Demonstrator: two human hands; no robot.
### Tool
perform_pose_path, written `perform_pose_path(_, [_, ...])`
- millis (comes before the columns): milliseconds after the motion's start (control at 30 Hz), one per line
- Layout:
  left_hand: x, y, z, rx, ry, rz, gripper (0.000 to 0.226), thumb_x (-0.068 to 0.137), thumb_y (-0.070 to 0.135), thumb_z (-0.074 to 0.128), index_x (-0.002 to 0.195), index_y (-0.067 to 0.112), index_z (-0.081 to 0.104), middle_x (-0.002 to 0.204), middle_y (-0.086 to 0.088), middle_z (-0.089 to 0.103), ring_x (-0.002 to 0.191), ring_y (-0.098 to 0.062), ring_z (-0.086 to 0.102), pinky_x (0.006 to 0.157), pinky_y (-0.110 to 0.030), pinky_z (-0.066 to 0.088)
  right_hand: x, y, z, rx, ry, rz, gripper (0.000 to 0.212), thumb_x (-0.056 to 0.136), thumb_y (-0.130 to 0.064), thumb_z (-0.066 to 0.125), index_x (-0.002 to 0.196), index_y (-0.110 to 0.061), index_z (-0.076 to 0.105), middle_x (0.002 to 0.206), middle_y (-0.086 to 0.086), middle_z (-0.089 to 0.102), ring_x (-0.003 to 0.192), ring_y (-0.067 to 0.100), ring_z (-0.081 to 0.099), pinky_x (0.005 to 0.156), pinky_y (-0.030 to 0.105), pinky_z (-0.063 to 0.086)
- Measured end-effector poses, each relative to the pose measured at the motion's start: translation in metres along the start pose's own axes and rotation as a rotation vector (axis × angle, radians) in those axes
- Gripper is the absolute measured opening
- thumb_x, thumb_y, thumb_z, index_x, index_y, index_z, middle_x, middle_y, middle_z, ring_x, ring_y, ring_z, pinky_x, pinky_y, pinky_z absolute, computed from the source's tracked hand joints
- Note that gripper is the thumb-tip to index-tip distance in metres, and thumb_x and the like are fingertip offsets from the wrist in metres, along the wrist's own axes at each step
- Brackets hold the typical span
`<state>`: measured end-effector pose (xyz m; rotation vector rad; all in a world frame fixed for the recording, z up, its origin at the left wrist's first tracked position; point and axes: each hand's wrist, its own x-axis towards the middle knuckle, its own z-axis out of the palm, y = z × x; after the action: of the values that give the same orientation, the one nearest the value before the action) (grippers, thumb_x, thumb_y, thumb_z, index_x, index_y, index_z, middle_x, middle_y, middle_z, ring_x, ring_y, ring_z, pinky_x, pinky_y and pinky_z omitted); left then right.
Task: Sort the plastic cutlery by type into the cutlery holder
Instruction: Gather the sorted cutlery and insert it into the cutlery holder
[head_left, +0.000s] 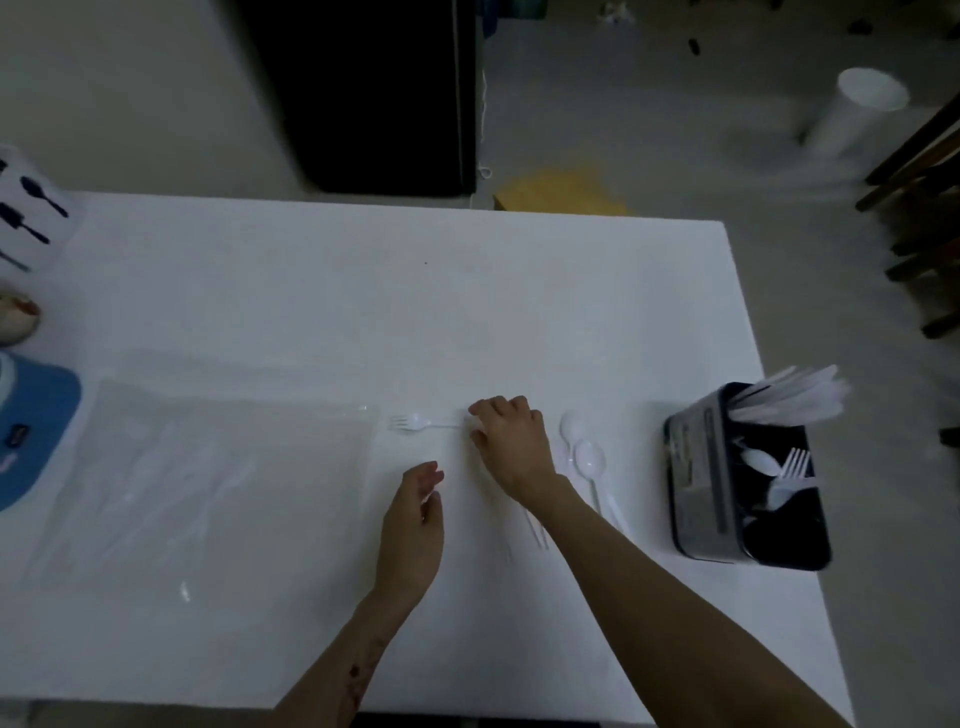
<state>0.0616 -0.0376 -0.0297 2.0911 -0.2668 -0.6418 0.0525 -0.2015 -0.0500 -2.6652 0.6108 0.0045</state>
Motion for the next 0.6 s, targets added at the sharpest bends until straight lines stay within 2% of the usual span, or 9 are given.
perform_pose_path(167, [0.005, -0.017, -0.015, 0.011, -0.019, 0.012, 0.029, 0.098, 0.01, 0.044, 0.125, 0.019, 0.052, 0.12, 0.004, 0.064, 0.107, -0.007, 0.06, 0.087, -0.012, 0.042, 0.03, -0.013, 0.015, -0.145, -0.067, 0.069, 0.028, 0.097, -0.02, 0.055, 0.123, -0.009, 0.052, 0.124, 0.012, 0.054, 0.112, 0.032, 0.047, 0.091, 0.039, 0.037])
perform_pose_path(267, [0.009, -0.022, -0.021, 0.001, -0.024, 0.008, 0.028, 0.098, 0.01, 0.044, 0.123, 0.02, 0.052, 0.118, 0.005, 0.065, 0.104, -0.007, 0.061, 0.085, -0.015, 0.044, 0.036, -0.014, 0.018, -0.184, -0.083, 0.06, 0.023, 0.097, -0.016, 0.055, 0.118, -0.007, 0.053, 0.119, 0.012, 0.055, 0.11, 0.032, 0.049, 0.089, 0.039, 0.036])
perform_pose_path(367, [0.01, -0.023, -0.022, 0.002, -0.031, 0.028, 0.029, 0.098, 0.008, 0.044, 0.123, 0.019, 0.052, 0.118, 0.005, 0.064, 0.106, -0.006, 0.059, 0.083, -0.006, 0.041, 0.025, -0.017, 0.017, -0.177, 0.036, 0.031, 0.008, 0.092, -0.008, 0.059, 0.101, -0.008, 0.059, 0.095, 0.009, 0.063, 0.088, 0.029, 0.057, 0.074, 0.036, 0.036])
perform_pose_path(400, [0.01, -0.023, -0.022, 0.005, -0.031, 0.037, 0.029, 0.098, 0.007, 0.044, 0.123, 0.018, 0.052, 0.119, 0.005, 0.063, 0.108, -0.007, 0.058, 0.083, -0.004, 0.04, 0.017, -0.02, 0.016, -0.115, 0.107, 0.056, 0.002, 0.091, -0.007, 0.062, 0.092, -0.008, 0.06, 0.086, 0.008, 0.064, 0.078, 0.028, 0.058, 0.068, 0.034, 0.036])
perform_pose_path(433, [0.01, -0.022, -0.022, 0.001, -0.028, 0.044, 0.03, 0.097, 0.006, 0.043, 0.124, 0.017, 0.053, 0.121, 0.004, 0.061, 0.11, -0.007, 0.057, 0.085, -0.005, 0.04, 0.006, -0.024, 0.013, -0.011, 0.154, 0.108, 0.005, 0.092, -0.009, 0.062, 0.087, -0.008, 0.061, 0.081, 0.008, 0.064, 0.073, 0.027, 0.058, 0.064, 0.033, 0.039])
perform_pose_path(467, [0.01, -0.022, -0.021, -0.003, -0.022, 0.055, 0.03, 0.097, 0.005, 0.043, 0.124, 0.017, 0.053, 0.122, 0.004, 0.059, 0.112, -0.008, 0.055, 0.09, -0.008, 0.041, -0.007, -0.029, 0.01, 0.131, 0.144, 0.18, 0.009, 0.093, -0.011, 0.06, 0.085, -0.008, 0.06, 0.079, 0.007, 0.064, 0.071, 0.024, 0.058, 0.063, 0.033, 0.042])
perform_pose_path(533, [0.008, -0.021, -0.017, 0.03, 0.005, 0.089, 0.032, 0.096, 0.003, 0.043, 0.125, 0.016, 0.051, 0.125, 0.003, 0.054, 0.118, -0.01, 0.05, 0.101, -0.022, 0.041, -0.036, -0.035, 0.011, 0.392, 0.07, 0.341, 0.014, 0.095, -0.016, 0.06, 0.082, -0.011, 0.06, 0.077, 0.0, 0.064, 0.068, 0.011, 0.057, 0.063, 0.022, 0.044])
perform_pose_path(600, [0.007, -0.022, -0.011, 0.111, 0.019, 0.131, 0.038, 0.096, 0.001, 0.041, 0.13, 0.014, 0.048, 0.133, 0.001, 0.048, 0.127, -0.013, 0.043, 0.109, -0.024, 0.033, -0.064, -0.036, 0.019, 0.499, 0.032, 0.436, 0.015, 0.093, -0.018, 0.064, 0.078, -0.015, 0.061, 0.071, -0.008, 0.062, 0.064, 0.0, 0.055, 0.062, 0.013, 0.041])
